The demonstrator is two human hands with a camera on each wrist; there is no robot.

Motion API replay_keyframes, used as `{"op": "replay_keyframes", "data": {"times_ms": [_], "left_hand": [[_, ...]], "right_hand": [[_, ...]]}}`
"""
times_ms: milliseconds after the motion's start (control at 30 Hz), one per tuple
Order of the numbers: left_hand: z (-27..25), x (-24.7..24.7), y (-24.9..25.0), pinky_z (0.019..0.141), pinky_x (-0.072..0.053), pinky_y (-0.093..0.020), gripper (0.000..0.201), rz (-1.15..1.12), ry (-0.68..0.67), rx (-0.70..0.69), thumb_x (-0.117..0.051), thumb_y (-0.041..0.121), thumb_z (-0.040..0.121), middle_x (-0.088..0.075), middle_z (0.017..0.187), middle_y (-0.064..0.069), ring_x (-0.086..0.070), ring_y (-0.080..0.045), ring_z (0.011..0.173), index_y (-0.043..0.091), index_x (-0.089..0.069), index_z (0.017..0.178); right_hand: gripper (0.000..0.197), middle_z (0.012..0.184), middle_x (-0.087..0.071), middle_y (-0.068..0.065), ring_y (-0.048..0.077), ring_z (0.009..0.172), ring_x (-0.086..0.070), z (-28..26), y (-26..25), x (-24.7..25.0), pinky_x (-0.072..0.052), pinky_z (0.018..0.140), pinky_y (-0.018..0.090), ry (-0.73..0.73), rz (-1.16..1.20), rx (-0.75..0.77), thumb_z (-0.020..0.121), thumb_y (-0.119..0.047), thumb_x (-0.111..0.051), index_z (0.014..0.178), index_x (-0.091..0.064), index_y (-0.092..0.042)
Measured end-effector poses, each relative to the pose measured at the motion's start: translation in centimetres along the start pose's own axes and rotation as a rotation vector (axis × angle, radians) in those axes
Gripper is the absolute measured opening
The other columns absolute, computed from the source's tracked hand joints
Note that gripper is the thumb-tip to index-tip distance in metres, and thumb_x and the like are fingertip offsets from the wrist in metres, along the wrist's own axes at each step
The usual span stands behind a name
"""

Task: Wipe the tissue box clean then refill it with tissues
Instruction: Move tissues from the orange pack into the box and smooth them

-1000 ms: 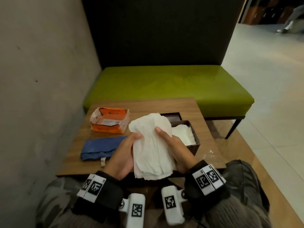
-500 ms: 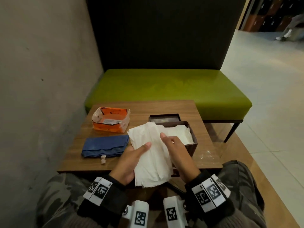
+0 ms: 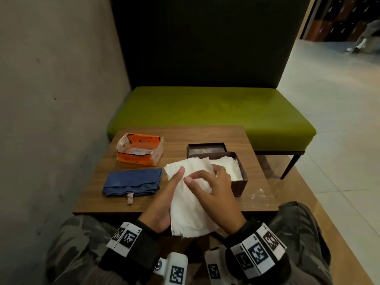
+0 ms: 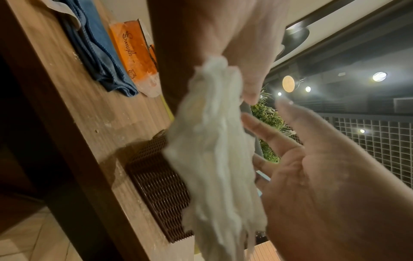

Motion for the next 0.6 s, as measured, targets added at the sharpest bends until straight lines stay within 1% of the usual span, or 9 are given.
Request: {"op": "replay_keyframes", "data": {"times_ms": [67, 133, 200, 233, 300, 367, 433, 533, 600], "left_hand": [[0.2, 0.0, 0.1, 0.100, -0.043, -0.050, 0.047, -0.006, -0.022, -0.014, -0.058, 0.045, 0.085, -0.065, 0.117, -0.018, -0.062, -0.032, 0.110, 0.014, -0.061, 0.120], [0.5, 0.6, 0.3, 0.100, -0.043, -0.052, 0.048, 0.039, 0.010, -0.065, -0.069, 0.032, 0.080, -0.066, 0.116, -0.015, -0.062, -0.031, 0.109, 0.014, -0.058, 0.123], [0.7, 1.2, 0.6, 0.096, -0.047, -0.049, 0.044, 0.079, 0.059, -0.094, -0.069, 0.017, 0.080, -0.069, 0.112, -0.012, -0.065, -0.029, 0.105, 0.012, -0.058, 0.122], [0.7, 1.2, 0.7, 0.094, -0.049, -0.047, 0.041, 0.088, 0.064, -0.093, -0.067, 0.013, 0.081, -0.070, 0.110, -0.012, -0.066, -0.029, 0.103, 0.011, -0.058, 0.121], [0.9, 0.7, 0.3, 0.095, -0.048, -0.048, 0.037, 0.096, 0.043, -0.073, -0.065, 0.010, 0.082, -0.070, 0.109, -0.013, -0.066, -0.030, 0.103, 0.008, -0.059, 0.119], [1.2, -0.1, -0.1, 0.097, -0.047, -0.050, 0.040, 0.130, 0.003, -0.066, -0.067, 0.013, 0.081, -0.069, 0.111, -0.014, -0.065, -0.030, 0.104, 0.009, -0.059, 0.120], [1.2, -0.7, -0.3, 0.096, -0.047, -0.050, 0.043, 0.161, -0.021, -0.072, -0.069, 0.019, 0.078, -0.070, 0.110, -0.012, -0.066, -0.029, 0.103, 0.012, -0.059, 0.119], [1.2, -0.9, 0.3, 0.095, -0.048, -0.047, 0.038, 0.183, -0.046, -0.105, -0.066, 0.017, 0.082, -0.069, 0.111, -0.010, -0.066, -0.026, 0.104, 0.013, -0.059, 0.120], [1.2, -0.9, 0.4, 0.096, -0.048, -0.048, 0.044, 0.220, -0.061, -0.095, -0.068, 0.018, 0.079, -0.069, 0.112, -0.011, -0.065, -0.027, 0.105, 0.011, -0.057, 0.121]], "right_hand": [[0.019, 0.127, -0.038, -0.009, 0.006, 0.127, -0.029, -0.3, -0.6, -0.3, -0.027, 0.100, 0.020, -0.029, 0.085, 0.042, 0.084, -0.061, -0.053, 0.093, -0.063, -0.048], [0.031, 0.132, -0.042, -0.009, 0.002, 0.126, -0.037, -0.2, 0.0, 1.1, -0.034, 0.103, 0.020, 0.098, 0.221, 0.053, 0.085, -0.060, -0.050, 0.112, -0.057, -0.046], [0.046, 0.134, -0.046, -0.005, 0.004, 0.120, -0.047, 0.3, 2.8, 2.3, -0.042, 0.102, 0.030, 0.196, 0.412, -0.118, 0.088, -0.054, -0.052, 0.129, -0.045, -0.036], [0.052, 0.134, -0.048, -0.003, 0.009, 0.118, -0.051, 0.4, 4.3, 1.8, -0.045, 0.101, 0.035, 0.158, 0.518, -0.252, 0.088, -0.055, -0.053, 0.133, -0.041, -0.032], [0.056, 0.128, -0.060, 0.003, 0.020, 0.113, -0.061, 0.1, 5.4, -0.6, -0.049, 0.098, 0.042, -0.054, 0.710, -0.433, 0.087, -0.057, -0.054, 0.131, -0.048, -0.025], [0.047, 0.117, -0.068, 0.008, 0.025, 0.108, -0.066, -0.5, 4.7, -2.3, -0.050, 0.096, 0.046, -0.194, 0.826, -0.458, 0.088, -0.048, -0.059, 0.123, -0.059, -0.018], [0.041, 0.111, -0.071, 0.010, 0.025, 0.103, -0.068, -0.7, 4.5, -2.4, -0.051, 0.095, 0.047, -0.178, 0.820, -0.451, 0.086, -0.039, -0.065, 0.119, -0.062, -0.015], [0.035, 0.111, -0.071, 0.009, 0.024, 0.103, -0.068, -0.4, 4.5, -1.9, -0.052, 0.094, 0.046, -0.161, 0.835, -0.422, 0.089, -0.032, -0.061, 0.119, -0.061, -0.015], [0.031, 0.110, -0.071, 0.008, 0.024, 0.102, -0.068, -0.2, 4.8, -1.9, -0.053, 0.093, 0.044, -0.157, 0.779, -0.428, 0.088, -0.026, -0.064, 0.118, -0.060, -0.017]]}}
Point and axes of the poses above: each hand's wrist, its own z-axis towards the middle knuckle, its own x-axis out of the back of the hand, y = z × x, the point moved 10 cm from there along z, towards the middle knuckle
